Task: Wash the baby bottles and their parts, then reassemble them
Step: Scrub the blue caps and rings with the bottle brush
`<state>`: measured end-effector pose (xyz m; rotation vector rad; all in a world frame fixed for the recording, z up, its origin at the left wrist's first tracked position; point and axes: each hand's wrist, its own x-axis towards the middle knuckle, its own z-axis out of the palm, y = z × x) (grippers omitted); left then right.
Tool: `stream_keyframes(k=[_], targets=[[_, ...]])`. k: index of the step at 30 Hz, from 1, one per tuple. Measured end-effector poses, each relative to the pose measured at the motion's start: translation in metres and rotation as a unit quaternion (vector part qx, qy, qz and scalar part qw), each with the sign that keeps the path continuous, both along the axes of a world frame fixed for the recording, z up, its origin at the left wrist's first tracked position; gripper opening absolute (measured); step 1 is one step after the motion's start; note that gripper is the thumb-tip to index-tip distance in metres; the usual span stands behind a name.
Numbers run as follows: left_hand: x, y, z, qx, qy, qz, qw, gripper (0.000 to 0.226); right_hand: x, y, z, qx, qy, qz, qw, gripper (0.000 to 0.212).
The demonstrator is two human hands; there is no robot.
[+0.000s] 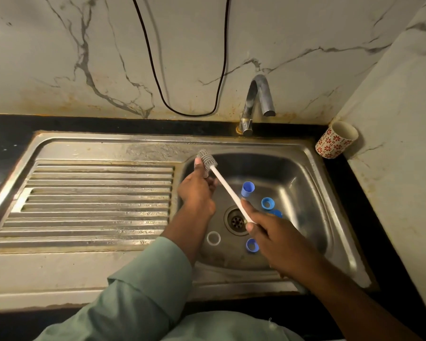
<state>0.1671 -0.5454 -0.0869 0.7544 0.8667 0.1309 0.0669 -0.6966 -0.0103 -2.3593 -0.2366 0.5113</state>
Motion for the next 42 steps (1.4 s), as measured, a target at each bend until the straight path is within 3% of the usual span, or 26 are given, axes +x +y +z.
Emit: stream_keyframes(k=[3,7,10,14,21,25,29,35,38,42], targets=[[0.004,0.01,-0.002,-0.021,0.012,0.04,0.999,0.024,-0.008,-0.005,0.006,-0.009,-0.017,0.026,0.999,0.049],[-0.001,-0.001,-0.004,0.059,-0.003,0.009,0.998,0.026,0.01,0.006,0.006,-0.043,-0.045,0.024,0.998,0.051],[0.006,0.007,0.001,0.028,0.014,0.032,0.999,0.034,0.001,0.005,0.005,-0.031,-0.044,0.04,0.998,0.051],[0.007,0.018,-0.002,0.113,0.039,-0.018,0.993,0.06,-0.001,-0.001,0.001,0.032,-0.003,-0.003,0.999,0.046],[0.005,0.029,-0.006,0.172,-0.005,-0.036,0.984,0.06,-0.002,-0.01,0.004,0.11,0.096,-0.037,0.989,0.04],[0.005,0.028,-0.002,0.093,0.002,-0.01,0.996,0.055,-0.006,-0.014,0.001,0.094,0.101,-0.03,0.99,0.04],[0.001,0.018,-0.006,0.145,-0.033,-0.082,0.986,0.057,0.0,-0.011,-0.004,0.105,0.113,-0.061,0.986,0.039],[-0.003,0.026,-0.004,0.052,-0.099,-0.091,0.99,0.033,-0.004,-0.019,-0.002,0.141,0.129,-0.073,0.979,0.044],[-0.003,0.015,-0.003,0.017,-0.072,-0.111,0.991,0.015,0.004,-0.015,-0.004,0.131,0.123,-0.093,0.979,0.043],[0.007,0.015,0.003,-0.065,-0.035,-0.031,0.997,0.011,-0.006,-0.016,-0.007,0.134,0.139,-0.078,0.978,0.037]])
